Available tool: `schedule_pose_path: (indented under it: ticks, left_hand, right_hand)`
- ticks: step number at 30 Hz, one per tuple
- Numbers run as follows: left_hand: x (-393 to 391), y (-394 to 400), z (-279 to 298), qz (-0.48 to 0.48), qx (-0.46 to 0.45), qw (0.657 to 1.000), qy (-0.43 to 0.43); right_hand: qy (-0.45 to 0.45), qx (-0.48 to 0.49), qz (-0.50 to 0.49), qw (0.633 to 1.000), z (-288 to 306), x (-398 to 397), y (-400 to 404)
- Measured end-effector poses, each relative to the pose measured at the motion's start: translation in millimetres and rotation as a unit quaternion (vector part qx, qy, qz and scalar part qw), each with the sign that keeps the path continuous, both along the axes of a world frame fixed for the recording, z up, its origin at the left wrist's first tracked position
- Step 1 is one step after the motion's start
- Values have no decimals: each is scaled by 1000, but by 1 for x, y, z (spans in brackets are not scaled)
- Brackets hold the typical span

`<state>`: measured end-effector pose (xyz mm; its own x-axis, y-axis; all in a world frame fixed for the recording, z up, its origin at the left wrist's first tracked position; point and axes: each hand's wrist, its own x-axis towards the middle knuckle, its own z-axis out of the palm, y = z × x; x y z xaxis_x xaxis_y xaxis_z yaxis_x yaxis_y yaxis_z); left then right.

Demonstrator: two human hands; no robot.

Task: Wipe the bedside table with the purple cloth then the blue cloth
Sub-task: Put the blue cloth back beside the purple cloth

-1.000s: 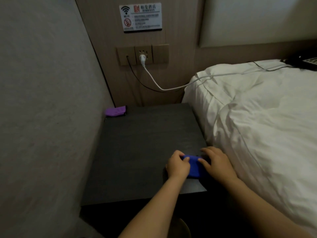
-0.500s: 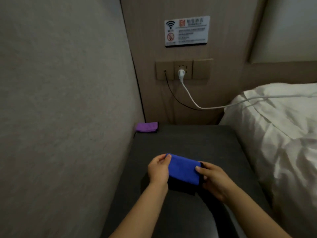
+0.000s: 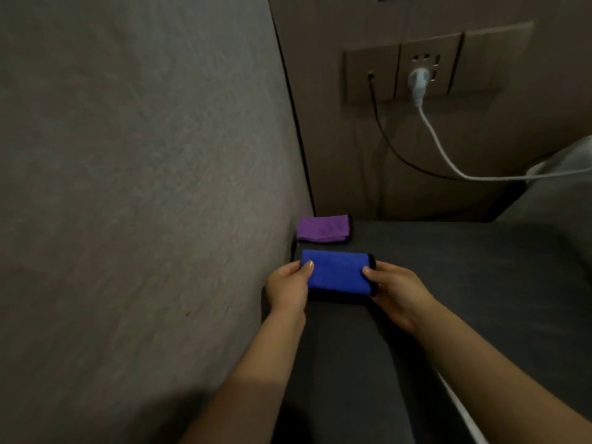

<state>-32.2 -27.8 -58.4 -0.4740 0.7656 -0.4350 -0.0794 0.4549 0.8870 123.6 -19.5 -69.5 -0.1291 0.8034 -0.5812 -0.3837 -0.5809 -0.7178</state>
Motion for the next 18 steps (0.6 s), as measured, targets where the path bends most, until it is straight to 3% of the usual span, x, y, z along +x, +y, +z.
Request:
schedule_pose_path:
  ticks: [6,12,18]
  left_hand:
    - [-11,32,5,7,-54,997,48]
    - [-9,52,1,-16,-133,982,136]
    - [-3,55,-2,-8,-108,966,234]
  right_hand:
    - [-250,-10,26,968,3,-21,29]
    - [-373,1,3,928,1,-36,48]
    - [-435,23,17,900,-1,-46,54]
